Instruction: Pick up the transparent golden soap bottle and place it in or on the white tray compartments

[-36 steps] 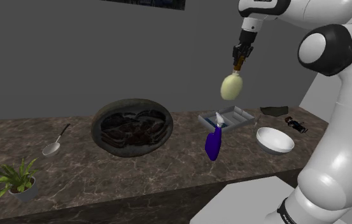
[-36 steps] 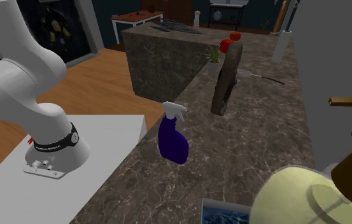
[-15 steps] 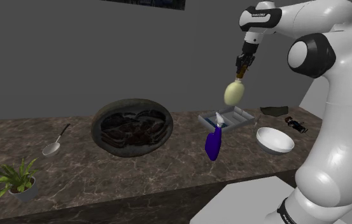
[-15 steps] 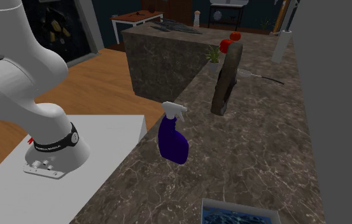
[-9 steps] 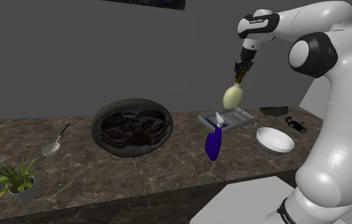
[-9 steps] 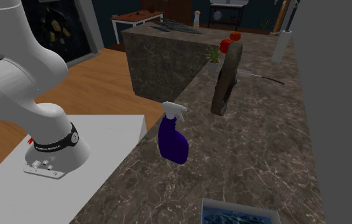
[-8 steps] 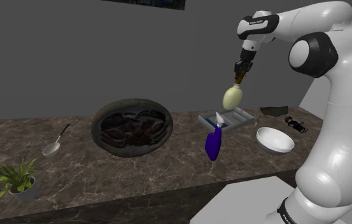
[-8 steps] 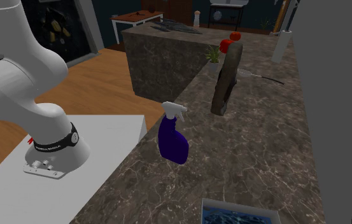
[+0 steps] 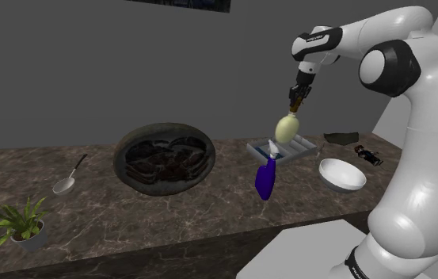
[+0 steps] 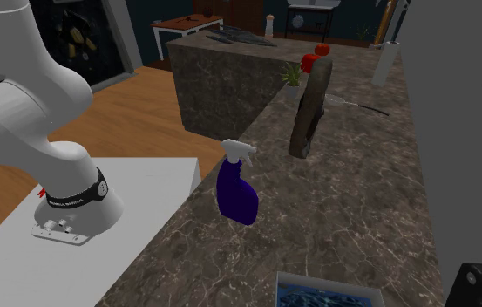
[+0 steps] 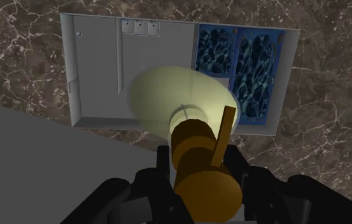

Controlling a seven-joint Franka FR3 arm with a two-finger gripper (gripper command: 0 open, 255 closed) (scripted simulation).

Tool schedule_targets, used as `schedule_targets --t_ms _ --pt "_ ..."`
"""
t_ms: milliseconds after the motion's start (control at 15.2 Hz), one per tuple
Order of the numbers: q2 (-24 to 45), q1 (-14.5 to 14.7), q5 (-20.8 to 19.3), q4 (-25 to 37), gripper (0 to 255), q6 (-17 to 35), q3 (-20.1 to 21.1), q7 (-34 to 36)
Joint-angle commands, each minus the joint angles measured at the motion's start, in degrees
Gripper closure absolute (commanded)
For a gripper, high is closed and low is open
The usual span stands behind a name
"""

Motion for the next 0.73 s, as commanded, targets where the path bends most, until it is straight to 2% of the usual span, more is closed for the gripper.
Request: schedule_targets --t_ms 0,528,594,660 --pt "-0.03 0.16 0.06 -1.96 255 2.01 0.07 -0.08" --pt "-0.03 0.16 0.06 -1.96 255 2.01 0.07 -0.08" --pt "-0.03 0.16 0.05 -1.97 0 2.01 0.07 -0.08" --pt "-0.02 0.16 0.06 -1.95 0 2.0 0.07 -0.08"
